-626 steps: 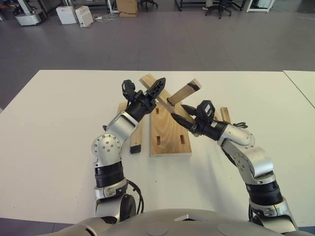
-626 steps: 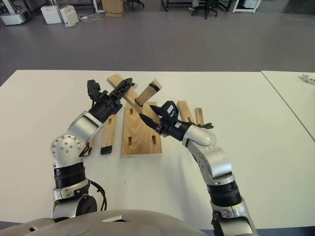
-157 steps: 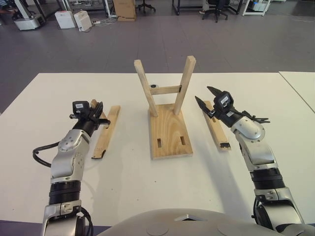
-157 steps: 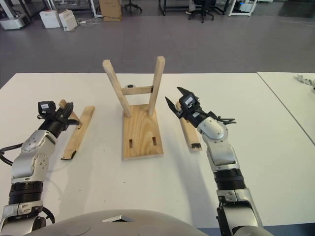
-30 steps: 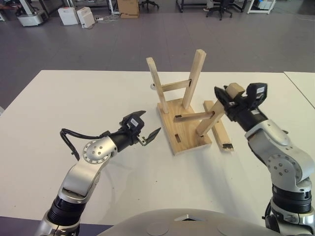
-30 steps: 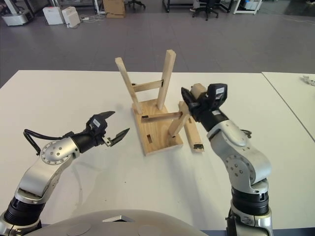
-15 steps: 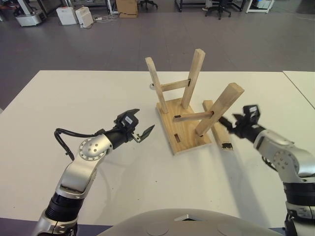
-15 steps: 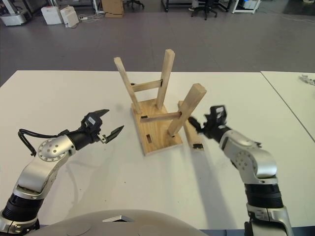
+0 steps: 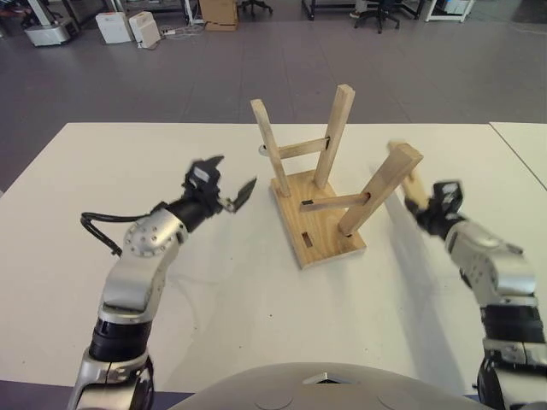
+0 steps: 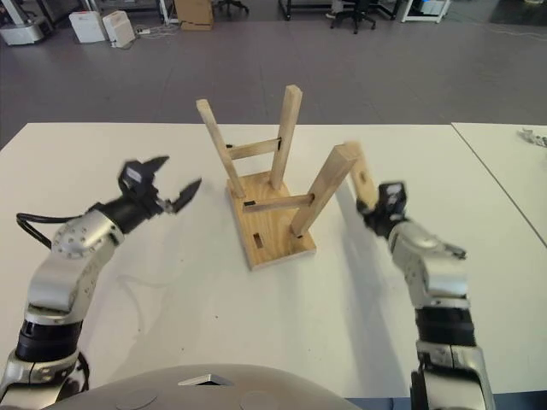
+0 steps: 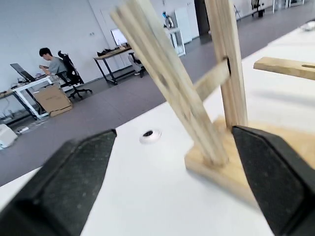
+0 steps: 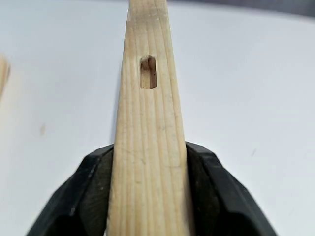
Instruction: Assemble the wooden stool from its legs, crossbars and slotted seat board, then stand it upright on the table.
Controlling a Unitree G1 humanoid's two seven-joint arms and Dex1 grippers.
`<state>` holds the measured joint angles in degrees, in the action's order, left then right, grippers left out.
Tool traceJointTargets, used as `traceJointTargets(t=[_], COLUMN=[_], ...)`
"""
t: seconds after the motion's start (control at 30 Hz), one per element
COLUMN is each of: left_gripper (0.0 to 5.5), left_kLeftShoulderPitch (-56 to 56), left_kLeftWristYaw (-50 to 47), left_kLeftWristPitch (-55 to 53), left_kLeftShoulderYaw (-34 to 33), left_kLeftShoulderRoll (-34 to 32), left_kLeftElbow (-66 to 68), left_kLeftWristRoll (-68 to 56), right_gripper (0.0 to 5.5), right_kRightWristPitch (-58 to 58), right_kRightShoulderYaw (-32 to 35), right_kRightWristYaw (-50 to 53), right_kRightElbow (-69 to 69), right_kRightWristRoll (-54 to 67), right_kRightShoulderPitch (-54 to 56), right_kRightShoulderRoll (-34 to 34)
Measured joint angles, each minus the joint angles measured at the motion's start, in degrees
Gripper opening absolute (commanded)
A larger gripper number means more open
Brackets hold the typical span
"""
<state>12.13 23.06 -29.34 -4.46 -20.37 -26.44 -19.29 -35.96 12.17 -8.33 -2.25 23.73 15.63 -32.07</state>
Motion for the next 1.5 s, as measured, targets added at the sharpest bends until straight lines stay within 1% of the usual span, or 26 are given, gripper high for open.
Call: traceJointTargets(t=[0.1, 0.17, 0.2, 0.27, 0.33, 0.5, 0.6, 0.73, 0.77, 0.8, 0.83, 0.87, 0.93, 1.03, 1.07, 1.1, 1.17, 1.2, 1.27, 1.3, 1.4, 1.43, 1.5], left_gripper=[4.31, 4.31, 4.12, 3.74, 3.45, 2.61, 2.19, 1.49, 1.25, 1.15, 1.12, 1.1, 1.02, 1.02, 1.02, 1.02, 1.02, 1.02, 1.02, 1.02, 1.02, 1.02, 1.02], left_kLeftShoulderPitch=[13.5, 27.6, 32.4, 37.3, 40.9, 42.4, 41.5, 40.4, 40.4, 40.3, 40.3, 40.1, 39.8, 39.7, 39.5, 38.1, 32.6, 28.2, 18.7, 12.4, 3.9, 2.2, -3.9], left_kLeftWristYaw=[-5.9, -11.7, -13.6, -16.3, -17.6, -20.0, -20.9, -21.6, -21.7, -21.8, -21.9, -22.1, -22.6, -24.1, -24.7, -25.2, -25.1, -24.8, -24.5, -24.5, -24.4, -23.9, -23.0], left_kLeftWristPitch=[-5.9, -9.0, -9.3, -9.3, -9.0, -8.7, -8.6, -7.5, -7.3, -6.8, -6.5, -6.4, -6.4, -5.3, -5.2, -5.3, -5.8, -7.0, -9.7, -11.4, -12.9, -12.8, -13.6], left_kLeftShoulderYaw=[-6.9, -10.7, -11.6, -13.1, -13.7, -14.0, -14.0, -13.7, -13.6, -13.4, -13.4, -13.3, -13.2, -13.7, -14.4, -15.4, -17.8, -18.9, -19.7, -20.0, -19.9, -19.4, -16.4], left_kLeftShoulderRoll=[5.7, 10.8, 12.5, 14.4, 15.0, 14.8, 14.4, 14.1, 14.1, 14.1, 14.1, 14.0, 13.8, 13.3, 12.3, 10.7, 6.7, 4.9, 2.7, 1.0, -2.5, -3.2, -3.8], left_kLeftElbow=[-1.0, 1.3, 2.8, 5.4, 7.2, 7.8, 7.2, 7.2, 7.4, 7.7, 7.9, 8.2, 8.5, 8.4, 8.2, 7.3, 4.8, 3.1, 0.2, -1.3, -4.1, -5.0, -7.0], left_kLeftWristRoll=[-16.9, -31.0, -35.9, -42.8, -46.2, -51.0, -52.7, -53.2, -53.2, -53.3, -53.6, -54.2, -54.2, -54.3, -54.4, -54.5, -54.8, -55.6, -57.3, -57.3, -55.6, -54.0, -51.6], right_gripper=[2.06, 2.06, 2.06, 2.06, 2.06, 2.06, 2.06, 2.06, 2.06, 2.06, 2.48, 2.56, 3.03, 3.07, 3.07, 3.07, 3.07, 3.07, 3.07, 3.07, 3.07, 3.07, 3.07], right_kRightWristPitch=[6.3, 8.7, 10.0, 10.9, 11.0, 11.5, 11.5, 11.5, 11.5, 11.5, 11.5, 11.5, 11.6, 11.6, 11.6, 11.5, 9.6, 7.5, 5.0, 4.1, 3.3, 3.4, 4.6], right_kRightShoulderYaw=[0.8, -1.4, -2.8, -5.3, -7.8, -9.6, -9.6, -9.6, -9.6, -9.6, -9.8, -10.0, -10.3, -10.6, -9.8, -7.3, -1.3, 1.2, 2.8, 2.3, -2.9, -4.1, -8.9], right_kRightWristYaw=[-8.6, -18.9, -22.9, -28.6, -31.9, -33.4, -33.3, -31.9, -31.5, -31.0, -30.8, -30.4, -30.2, -30.2, -29.9, -29.1, -26.0, -24.5, -24.1, -25.1, -26.6, -26.6, -26.3], right_kRightElbow=[-3.1, -9.9, -13.7, -17.9, -19.3, -20.1, -20.3, -20.9, -20.9, -21.0, -21.0, -21.0, -21.5, -21.5, -21.0, -19.5, -14.6, -11.5, -6.4, -3.8, 2.7, 4.2, 8.5], right_kRightWristRoll=[-0.7, 3.4, 5.7, 7.5, 7.8, 6.4, 5.9, 5.8, 5.6, 5.1, 4.6, 4.0, 3.2, 2.3, 1.9, 2.6, 3.5, 3.8, 3.2, 3.0, 0.5, -0.4, -5.1], right_kRightShoulderPitch=[9.1, 18.1, 22.2, 26.5, 28.2, 29.1, 29.1, 29.1, 29.1, 29.1, 29.1, 29.1, 29.1, 29.1, 29.1, 29.1, 29.6, 29.7, 26.8, 21.9, 11.0, 9.6, 4.9], right_kRightShoulderRoll=[-5.7, -7.9, -8.0, -8.6, -8.7, -7.8, -7.6, -5.2, -5.0, -4.7, -4.3, -3.9, -3.8, -3.8, -4.0, -4.2, -5.4, -6.1, -7.8, -7.9, -5.1, -4.6, -3.4])
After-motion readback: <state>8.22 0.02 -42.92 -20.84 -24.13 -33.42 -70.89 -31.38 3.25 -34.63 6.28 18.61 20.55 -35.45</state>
